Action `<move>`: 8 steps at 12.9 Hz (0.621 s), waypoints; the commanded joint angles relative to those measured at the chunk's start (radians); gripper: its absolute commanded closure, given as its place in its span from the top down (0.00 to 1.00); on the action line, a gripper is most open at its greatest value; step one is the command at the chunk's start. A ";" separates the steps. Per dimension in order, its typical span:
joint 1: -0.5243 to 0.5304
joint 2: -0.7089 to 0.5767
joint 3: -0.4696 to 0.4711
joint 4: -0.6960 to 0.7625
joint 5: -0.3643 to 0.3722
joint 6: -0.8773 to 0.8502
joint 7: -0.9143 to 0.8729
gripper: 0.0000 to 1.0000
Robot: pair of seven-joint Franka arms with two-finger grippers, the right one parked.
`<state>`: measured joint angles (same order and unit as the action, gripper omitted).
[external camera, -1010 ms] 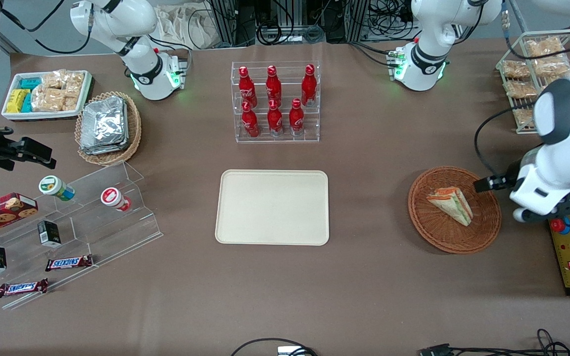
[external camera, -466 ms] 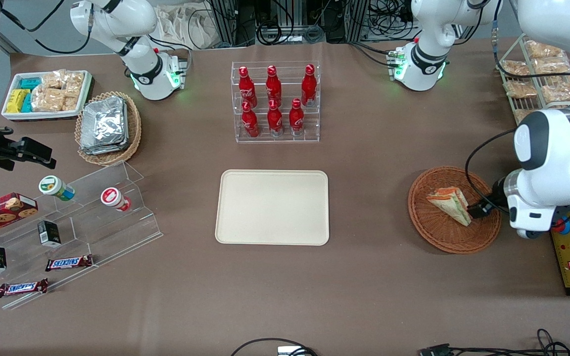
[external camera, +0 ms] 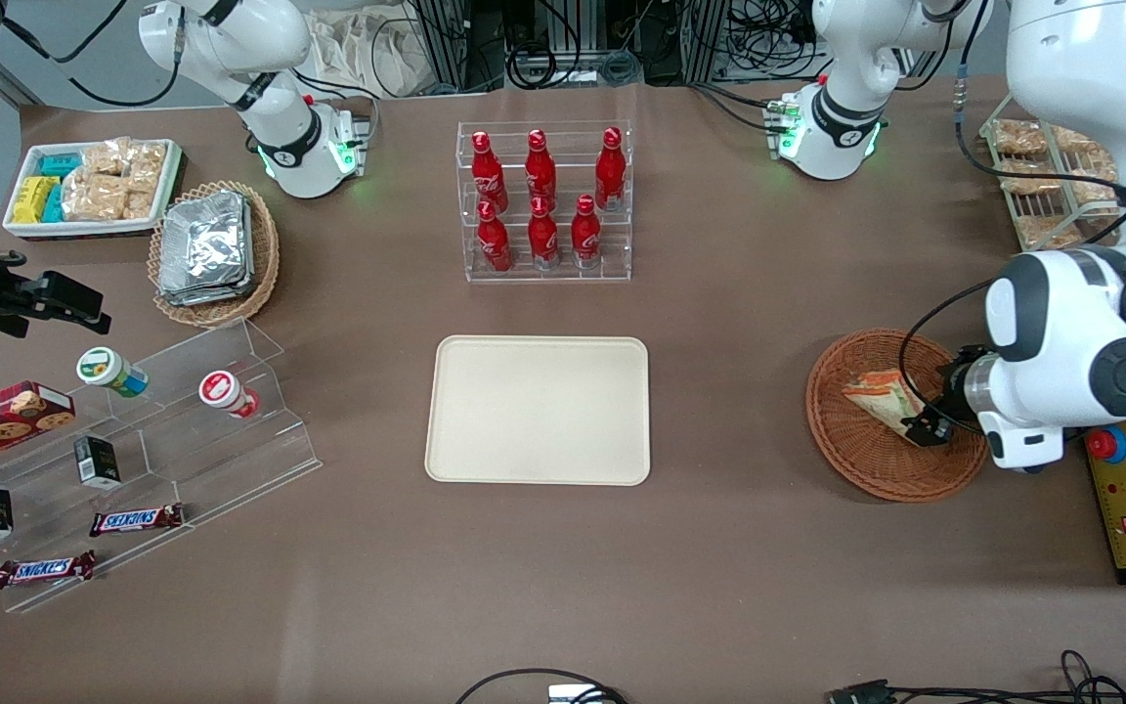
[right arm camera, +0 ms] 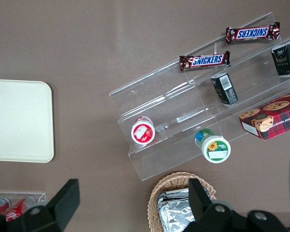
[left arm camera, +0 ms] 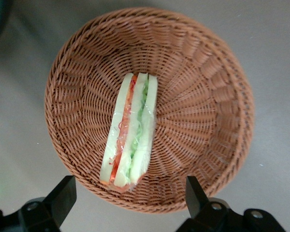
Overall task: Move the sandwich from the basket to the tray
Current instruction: 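Close the left gripper on the sandwich and lift it from the basket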
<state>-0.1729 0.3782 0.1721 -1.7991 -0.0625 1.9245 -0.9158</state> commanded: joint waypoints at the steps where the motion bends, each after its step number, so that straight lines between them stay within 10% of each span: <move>1: 0.001 -0.044 -0.002 -0.124 -0.008 0.089 -0.015 1.00; 8: -0.008 -0.044 -0.006 -0.252 0.003 0.183 0.003 1.00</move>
<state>-0.1766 0.3726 0.1685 -1.9797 -0.0627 2.0524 -0.9150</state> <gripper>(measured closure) 0.000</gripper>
